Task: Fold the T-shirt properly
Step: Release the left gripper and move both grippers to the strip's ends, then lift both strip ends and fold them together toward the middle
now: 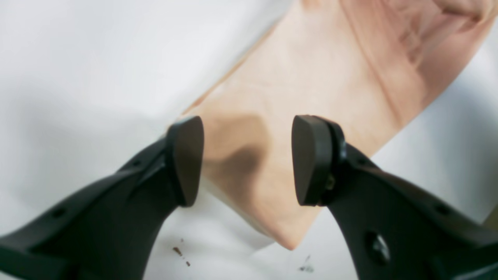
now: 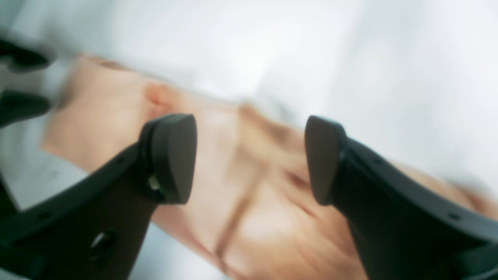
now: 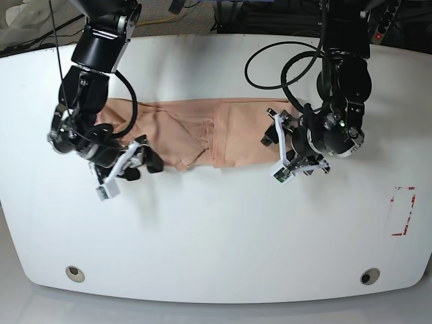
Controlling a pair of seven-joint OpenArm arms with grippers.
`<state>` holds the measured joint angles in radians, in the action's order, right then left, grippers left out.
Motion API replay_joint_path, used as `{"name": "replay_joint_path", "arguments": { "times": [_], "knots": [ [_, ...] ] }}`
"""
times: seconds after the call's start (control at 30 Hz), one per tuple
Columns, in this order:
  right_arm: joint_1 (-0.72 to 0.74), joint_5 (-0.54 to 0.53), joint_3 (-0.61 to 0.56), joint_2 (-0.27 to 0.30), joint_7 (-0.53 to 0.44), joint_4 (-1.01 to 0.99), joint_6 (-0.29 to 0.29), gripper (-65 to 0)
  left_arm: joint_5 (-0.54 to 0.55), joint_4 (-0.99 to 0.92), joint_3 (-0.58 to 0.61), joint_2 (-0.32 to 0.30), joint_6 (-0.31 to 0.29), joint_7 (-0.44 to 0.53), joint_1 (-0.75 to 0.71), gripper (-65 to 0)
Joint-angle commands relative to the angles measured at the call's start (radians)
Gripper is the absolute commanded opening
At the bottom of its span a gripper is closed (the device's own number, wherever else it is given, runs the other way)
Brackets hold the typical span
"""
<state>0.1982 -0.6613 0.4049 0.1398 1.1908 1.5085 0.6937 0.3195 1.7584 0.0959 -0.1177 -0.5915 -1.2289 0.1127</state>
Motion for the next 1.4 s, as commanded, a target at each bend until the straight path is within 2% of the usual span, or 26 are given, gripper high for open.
{"name": "replay_joint_path", "arguments": {
  "times": [0.0, 0.1, 0.27, 0.43, 0.57, 0.6, 0.7, 0.9, 1.0, 1.17, 1.23, 1.3, 1.37],
  "knots": [
    [-0.004, -0.022, 0.104, 0.047, -0.007, 0.017, 0.004, -22.7, -0.029, 0.015, 0.025, -0.003, -0.003, 0.021, -0.005, -31.8],
    [-0.019, -0.022, 0.187, 0.099, -0.005, 0.007, 0.004, -22.7, -0.046, 0.015, 0.029, -0.007, -0.003, 0.053, -0.032, -31.8],
    [-0.022, -0.024, 0.294, 0.186, -0.007, -0.159, 0.004, -22.5, -0.043, 0.015, 0.029, -0.049, -0.005, 0.099, -0.069, -31.8],
    [-0.027, -0.031, 0.328, 0.225, -0.01, -0.277, 0.004, -22.4, -0.046, -0.041, 0.028, -0.07, -0.005, 0.133, -0.074, -31.8],
    [-0.029, -0.031, 0.328, 0.208, -0.01, -0.294, 0.004, -16.2, -0.047, -0.113, 0.029, -0.075, -0.005, 0.185, -0.071, -31.8],
    [-0.029, -0.031, 0.328, 0.185, -0.01, -0.294, 0.004, -12.8, -0.047, -0.125, 0.029, -0.075, -0.005, 0.189, -0.071, -31.8],
    [-0.029, -0.028, 0.328, 0.149, -0.01, -0.294, 0.004, -8.7, -0.047, -0.133, 0.029, -0.075, -0.005, 0.209, -0.071, -31.8],
    [-0.024, -0.025, 0.325, 0.083, -0.01, -0.294, 0.004, -8.7, -0.049, -0.133, 0.029, -0.075, -0.005, 0.228, -0.069, -31.8],
    [-0.007, -0.022, 0.286, 0.063, -0.015, -0.294, 0.004, -8.7, -0.049, -0.13, 0.029, -0.075, -0.005, 0.228, -0.069, -31.8],
    [-0.01, -0.022, 0.205, 0.057, -0.101, -0.294, 0.004, -9.0, -0.047, -0.127, 0.029, -0.075, -0.005, 0.228, -0.069, -31.8],
    [-0.022, -0.022, 0.191, 0.057, -0.124, -0.296, 0.004, -12.4, -0.047, -0.127, 0.026, -0.075, -0.003, 0.228, -0.069, -31.8],
    [-0.027, -0.022, 0.191, 0.056, -0.13, -0.296, 0.004, -20.8, -0.047, -0.127, 0.003, -0.072, -0.003, 0.225, -0.069, -31.8],
    [-0.03, -0.024, 0.191, 0.056, -0.131, -0.294, 0.004, -36.0, -0.047, -0.128, -0.025, -0.069, -0.003, 0.222, -0.069, -31.8]
  ]
}}
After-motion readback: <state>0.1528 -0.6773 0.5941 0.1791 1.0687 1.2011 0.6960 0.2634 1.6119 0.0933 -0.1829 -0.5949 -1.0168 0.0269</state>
